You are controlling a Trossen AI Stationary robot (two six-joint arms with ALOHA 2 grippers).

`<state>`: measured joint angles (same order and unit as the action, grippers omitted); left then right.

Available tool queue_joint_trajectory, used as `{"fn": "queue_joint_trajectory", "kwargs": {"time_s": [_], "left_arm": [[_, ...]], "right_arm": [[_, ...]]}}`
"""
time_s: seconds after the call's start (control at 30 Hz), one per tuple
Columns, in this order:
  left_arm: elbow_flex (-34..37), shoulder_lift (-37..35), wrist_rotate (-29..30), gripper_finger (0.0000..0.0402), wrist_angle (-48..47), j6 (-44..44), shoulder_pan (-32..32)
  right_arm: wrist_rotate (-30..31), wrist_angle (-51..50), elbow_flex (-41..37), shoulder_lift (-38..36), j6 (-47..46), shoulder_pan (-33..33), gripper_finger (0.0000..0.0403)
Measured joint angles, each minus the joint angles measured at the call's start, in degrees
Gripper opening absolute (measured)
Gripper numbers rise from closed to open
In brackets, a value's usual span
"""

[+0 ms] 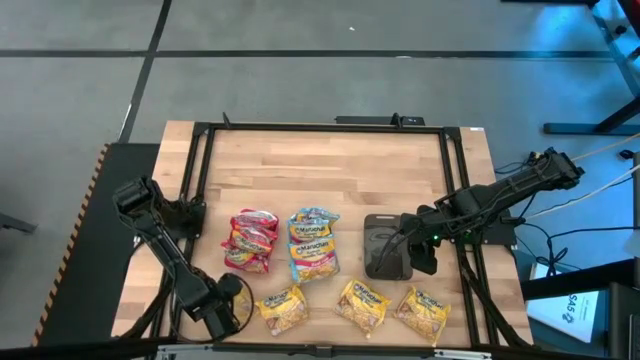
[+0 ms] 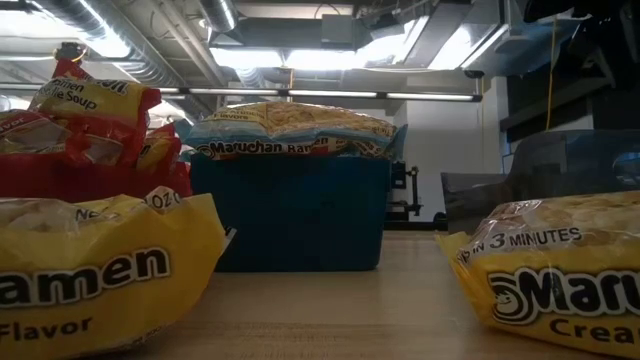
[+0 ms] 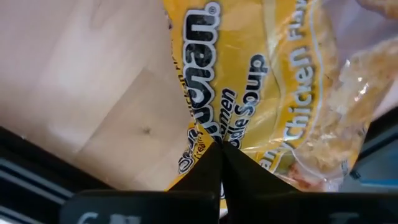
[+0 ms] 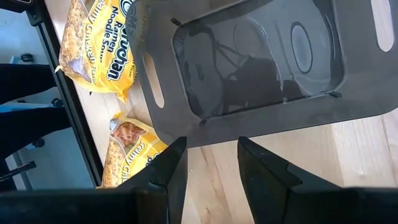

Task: Sort Maruchan noodles
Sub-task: Put the yellow noodle pack into the black bin

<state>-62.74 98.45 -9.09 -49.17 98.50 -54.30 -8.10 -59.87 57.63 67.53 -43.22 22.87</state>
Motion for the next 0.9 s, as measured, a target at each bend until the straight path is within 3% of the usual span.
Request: {"fn": "queue_joint_trajectory", "kwargs": {"time_s": [0.4,0.53,0.73,0.9], "left_arm": [[0.0,-10.7,0.8,0.0,0.1,0.4,0.1],[0.0,-15.6,7.6,0.0,1.3,0.2,0.6],[0.0,-22.1,24.0,0.0,8.8,-6.5,3.3],[0.0,-24.0,28.4,0.0,14.5,-15.9,8.0]], "right_arm": [[0.3,0.0,0.0,0.0,0.1,0.0,0.0138],[1.3,0.0,0.0,0.0,0.1,0.0,0.0138],[1.3,0.0,0.0,0.0,0.1,0.0,0.0138],[4.4,-0.4,0.0,0.0,0.1,0.0,0.0138]]}}
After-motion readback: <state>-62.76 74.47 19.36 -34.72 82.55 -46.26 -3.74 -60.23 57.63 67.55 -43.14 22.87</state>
